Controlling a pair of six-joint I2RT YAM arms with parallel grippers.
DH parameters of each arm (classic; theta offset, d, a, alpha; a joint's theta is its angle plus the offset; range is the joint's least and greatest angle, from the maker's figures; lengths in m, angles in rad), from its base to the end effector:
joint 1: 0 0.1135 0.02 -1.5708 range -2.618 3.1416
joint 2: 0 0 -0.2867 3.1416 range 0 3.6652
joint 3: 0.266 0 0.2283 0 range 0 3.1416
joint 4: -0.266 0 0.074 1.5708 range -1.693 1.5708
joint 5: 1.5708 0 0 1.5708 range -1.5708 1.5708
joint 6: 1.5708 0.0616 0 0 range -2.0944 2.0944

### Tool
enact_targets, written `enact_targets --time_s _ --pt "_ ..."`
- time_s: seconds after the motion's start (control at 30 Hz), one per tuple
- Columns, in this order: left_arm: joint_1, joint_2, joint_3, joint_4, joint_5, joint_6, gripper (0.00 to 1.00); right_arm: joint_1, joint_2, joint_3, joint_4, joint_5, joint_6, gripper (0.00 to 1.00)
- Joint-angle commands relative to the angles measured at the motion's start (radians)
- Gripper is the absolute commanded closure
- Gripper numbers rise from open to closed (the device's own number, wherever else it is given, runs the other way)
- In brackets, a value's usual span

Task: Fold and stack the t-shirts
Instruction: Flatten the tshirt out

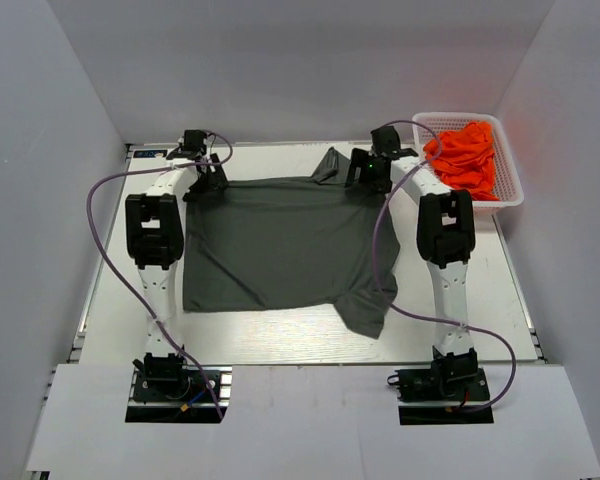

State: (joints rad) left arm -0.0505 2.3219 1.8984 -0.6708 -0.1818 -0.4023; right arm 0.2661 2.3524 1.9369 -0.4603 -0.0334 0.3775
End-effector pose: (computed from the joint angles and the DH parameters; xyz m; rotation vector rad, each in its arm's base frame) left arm 0.5028 -0.0143 0.1677 -0.5188 2.5856 0.0904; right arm 0.5152 0.1425 0.1789 0.1228 2.4702 0.3225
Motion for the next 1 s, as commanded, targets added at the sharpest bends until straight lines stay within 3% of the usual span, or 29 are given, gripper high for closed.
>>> enact_targets --time_s 0.0,0.1,0.2,0.37,0.47,0.67,0.7,0.83,0.97 --pt "-0.015 0.083 0.089 0.108 0.189 0.101 0.01 -0.037 0.125 0.135 -0.089 0.029 -0.074 0.1" --pt "-0.015 0.161 0.246 0.081 0.189 0.112 0.01 -0.065 0.195 0.324 -0.118 0.102 -0.109 0.1" --pt "-0.015 0.188 0.381 0.08 0.199 0.132 0.01 -0.087 0.189 0.353 -0.074 0.051 -0.164 0.1" --pt "-0.015 0.091 0.349 0.155 0.212 0.141 0.01 -0.056 0.021 0.246 -0.002 -0.089 -0.301 0.1" --pt "-0.015 -0.016 0.311 0.165 0.212 0.122 0.01 -0.025 -0.068 0.194 0.023 -0.129 -0.302 0.1" --pt "-0.006 -0.287 0.067 0.025 0.066 0.005 0.01 0.038 -0.307 -0.068 0.041 -0.091 -0.26 0.1" --pt "0.006 -0.374 -0.047 -0.001 0.042 -0.08 0.01 0.054 -0.405 -0.237 0.054 -0.092 -0.208 0.1" --pt "0.015 -0.557 -0.333 -0.162 -0.062 -0.292 0.01 0.07 -0.653 -0.584 0.147 -0.013 -0.06 0.1" --pt "0.015 -0.693 -0.643 -0.185 0.018 -0.359 0.01 0.074 -0.858 -0.887 0.155 0.029 0.069 0.1"
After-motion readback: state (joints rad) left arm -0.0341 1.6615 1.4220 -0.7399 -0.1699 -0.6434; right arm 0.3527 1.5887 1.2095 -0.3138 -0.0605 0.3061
